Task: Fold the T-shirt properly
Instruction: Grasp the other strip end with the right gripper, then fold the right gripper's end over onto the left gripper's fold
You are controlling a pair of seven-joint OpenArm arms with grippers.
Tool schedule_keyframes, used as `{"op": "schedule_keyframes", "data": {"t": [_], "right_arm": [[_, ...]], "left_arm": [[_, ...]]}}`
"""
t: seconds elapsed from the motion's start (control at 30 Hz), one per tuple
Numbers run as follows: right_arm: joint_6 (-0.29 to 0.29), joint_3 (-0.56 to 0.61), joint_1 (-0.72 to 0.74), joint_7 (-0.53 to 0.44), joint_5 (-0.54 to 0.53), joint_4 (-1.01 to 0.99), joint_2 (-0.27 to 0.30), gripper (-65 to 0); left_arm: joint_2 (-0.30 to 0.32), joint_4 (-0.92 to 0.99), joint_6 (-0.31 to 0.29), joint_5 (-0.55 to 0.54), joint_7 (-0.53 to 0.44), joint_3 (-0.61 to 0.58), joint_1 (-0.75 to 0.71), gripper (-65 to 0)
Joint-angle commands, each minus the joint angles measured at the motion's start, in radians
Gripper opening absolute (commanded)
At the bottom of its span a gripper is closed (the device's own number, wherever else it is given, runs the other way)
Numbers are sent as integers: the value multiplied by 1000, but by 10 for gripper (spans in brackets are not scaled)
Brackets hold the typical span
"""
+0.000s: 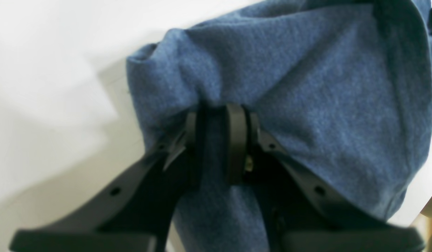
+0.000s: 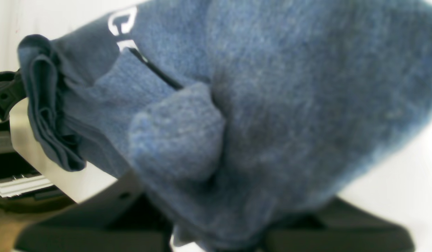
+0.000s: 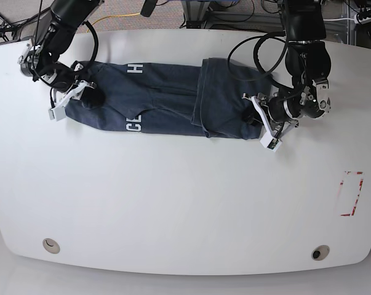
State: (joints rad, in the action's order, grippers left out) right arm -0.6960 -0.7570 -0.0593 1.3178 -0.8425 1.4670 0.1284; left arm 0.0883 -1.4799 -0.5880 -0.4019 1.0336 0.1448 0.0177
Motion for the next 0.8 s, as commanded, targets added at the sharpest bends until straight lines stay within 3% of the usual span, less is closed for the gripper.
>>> {"op": "schedule_keyframes", "data": {"t": [0.0, 0.07, 0.23, 0.43, 0.63, 0.77], "right_arm": [[-2, -2, 9, -21, -13, 74, 24, -650], [-2, 4, 3, -19, -11, 134, 24, -650], [19, 37, -26, -17, -14, 295, 27, -650], [23, 129, -20, -17, -13, 420, 27, -650], [23, 228, 22, -21, -13, 472, 27, -650], [26, 288, 65, -21, -14, 472, 21, -650]], "left_arm": [[6, 2, 12, 57, 50, -21, 3, -557], [6, 3, 30, 59, 50, -57, 5, -557], [-37, 60, 156, 54, 43, -90, 24, -557], [-101, 207, 175, 54, -5, -90, 112, -557], [-178, 315, 251, 57, -78, -96, 167, -556], [-221, 399, 267, 57, -97, -96, 206, -556]]}}
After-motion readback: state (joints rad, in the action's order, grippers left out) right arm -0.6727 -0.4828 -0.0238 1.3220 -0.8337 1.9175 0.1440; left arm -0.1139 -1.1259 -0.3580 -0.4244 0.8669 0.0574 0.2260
